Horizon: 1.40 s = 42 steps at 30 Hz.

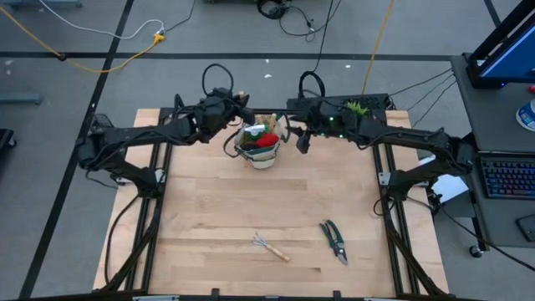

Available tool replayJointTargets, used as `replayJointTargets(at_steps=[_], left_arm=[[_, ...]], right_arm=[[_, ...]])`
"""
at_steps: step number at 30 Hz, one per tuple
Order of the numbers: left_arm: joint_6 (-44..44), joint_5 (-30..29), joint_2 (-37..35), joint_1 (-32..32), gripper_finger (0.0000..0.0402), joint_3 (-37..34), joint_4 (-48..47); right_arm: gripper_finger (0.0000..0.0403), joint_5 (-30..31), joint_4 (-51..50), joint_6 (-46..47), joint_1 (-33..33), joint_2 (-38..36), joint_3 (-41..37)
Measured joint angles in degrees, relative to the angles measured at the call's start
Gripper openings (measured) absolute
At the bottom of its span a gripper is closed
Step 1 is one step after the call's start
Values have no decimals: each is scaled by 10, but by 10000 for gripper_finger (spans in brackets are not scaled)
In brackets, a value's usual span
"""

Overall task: Pick & Place Garden tools in Gardening bag
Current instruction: Put the top hand rake into the gardening bag

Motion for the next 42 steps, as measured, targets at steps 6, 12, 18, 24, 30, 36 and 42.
replayJointTargets(at_steps=[6, 12, 18, 24, 30, 36, 42], left_arm=[[-9, 0, 18, 2, 69, 0, 10], [-11, -2, 34, 8, 69, 0, 12], [-3, -19, 34, 7, 69, 0, 15], [-11, -21, 37, 8, 69, 0, 15], [-28, -17, 55, 3, 69, 1, 22], [-26, -25, 61, -9, 69, 13, 17], [22, -40, 60, -23, 69, 77, -24]], right_arm=[[142, -2, -2, -25, -20, -58, -20], [103, -4, -5, -43, -27, -128, -54], [52, -4, -11, -30, -27, -193, -91], [6, -4, -10, -10, -27, -238, -116], [4, -4, -11, 11, -27, -260, -127], [1, -3, -12, 20, -27, -265, -132], [1, -3, -12, 20, -27, -265, -132]])
